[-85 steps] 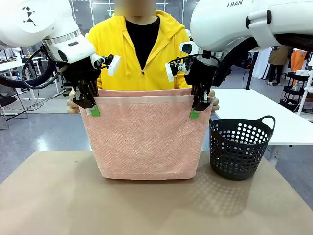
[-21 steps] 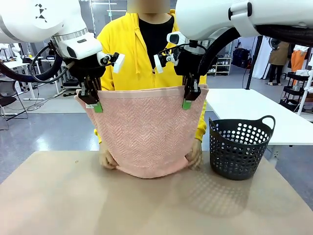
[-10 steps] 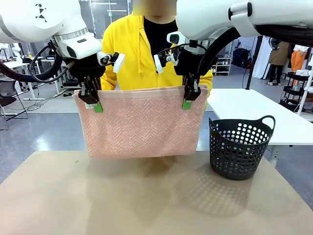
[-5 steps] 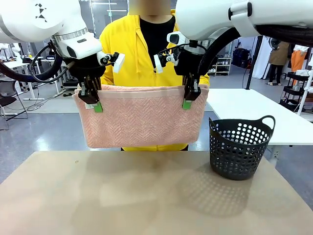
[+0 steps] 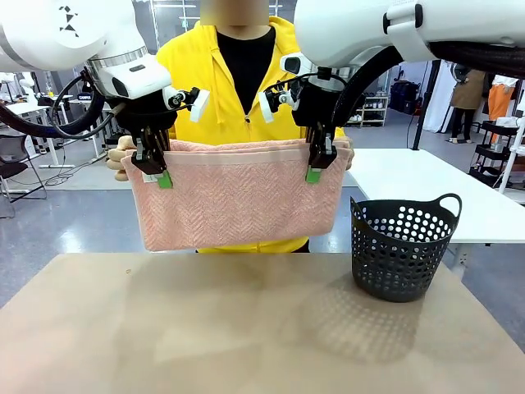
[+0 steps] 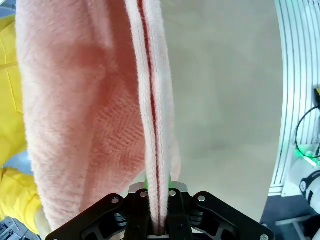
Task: Fold the towel.
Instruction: Release the end of the 100 cm Hotel Towel you were holding, then pick up the 100 cm Hotel Towel and place it on the left side of the table.
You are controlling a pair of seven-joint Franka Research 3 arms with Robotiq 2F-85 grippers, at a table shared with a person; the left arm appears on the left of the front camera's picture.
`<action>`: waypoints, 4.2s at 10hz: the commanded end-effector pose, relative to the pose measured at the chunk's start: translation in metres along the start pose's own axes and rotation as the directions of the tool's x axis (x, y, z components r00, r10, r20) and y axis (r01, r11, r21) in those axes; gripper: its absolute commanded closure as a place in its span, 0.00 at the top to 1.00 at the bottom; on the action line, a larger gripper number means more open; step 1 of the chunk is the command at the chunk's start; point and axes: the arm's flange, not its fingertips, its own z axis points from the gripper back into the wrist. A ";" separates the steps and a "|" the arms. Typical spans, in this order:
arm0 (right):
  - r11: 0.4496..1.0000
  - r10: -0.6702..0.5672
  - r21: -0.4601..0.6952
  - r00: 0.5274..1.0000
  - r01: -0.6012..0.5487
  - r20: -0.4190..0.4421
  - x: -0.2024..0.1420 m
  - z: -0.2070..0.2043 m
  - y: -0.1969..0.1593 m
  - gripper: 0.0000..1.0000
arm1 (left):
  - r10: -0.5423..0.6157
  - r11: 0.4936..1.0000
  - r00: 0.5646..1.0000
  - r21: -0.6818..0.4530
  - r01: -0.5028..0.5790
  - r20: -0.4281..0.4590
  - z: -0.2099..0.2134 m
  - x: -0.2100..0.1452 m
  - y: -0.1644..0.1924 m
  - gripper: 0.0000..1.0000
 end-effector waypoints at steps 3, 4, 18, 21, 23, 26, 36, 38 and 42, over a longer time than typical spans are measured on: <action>1.000 0.002 -0.001 1.000 -0.002 -0.001 -0.002 0.001 0.000 0.00 | 0.002 1.000 1.000 0.004 -0.002 0.001 0.002 -0.001 0.002 0.00; 1.000 0.002 -0.001 1.000 -0.002 -0.001 -0.002 0.001 0.000 0.00 | 0.002 1.000 1.000 0.004 -0.002 0.001 0.002 -0.001 0.002 0.00; 1.000 -0.011 -0.001 1.000 0.011 -0.016 -0.003 0.000 0.003 0.31 | 0.021 1.000 1.000 0.005 -0.021 0.008 0.001 -0.003 0.000 0.39; 0.999 -0.025 -0.028 0.999 0.024 -0.023 -0.002 0.016 0.008 0.86 | 0.050 0.998 0.999 0.044 -0.051 0.013 0.019 -0.005 -0.004 1.00; 0.995 -0.065 -0.073 0.998 0.065 0.004 -0.006 0.040 0.014 1.00 | 0.117 0.990 0.993 0.083 -0.118 0.017 0.041 -0.005 -0.011 1.00; 0.957 -0.275 -0.079 0.959 0.280 0.070 -0.024 0.097 0.033 1.00 | 0.401 0.904 0.913 0.126 -0.407 0.072 0.092 -0.017 -0.027 1.00; 0.522 -0.813 -0.119 0.534 0.845 0.231 -0.120 0.136 0.085 1.00 | 0.785 0.454 0.521 0.260 -0.852 0.334 0.146 -0.121 -0.087 1.00; 0.541 -0.804 -0.130 0.556 0.831 0.211 -0.123 0.153 0.083 1.00 | 0.809 0.454 0.495 0.198 -0.869 0.317 0.158 -0.128 -0.082 1.00; 0.541 -0.804 -0.130 0.556 0.831 0.211 -0.123 0.153 0.083 1.00 | 0.809 0.454 0.495 0.198 -0.869 0.317 0.158 -0.128 -0.082 1.00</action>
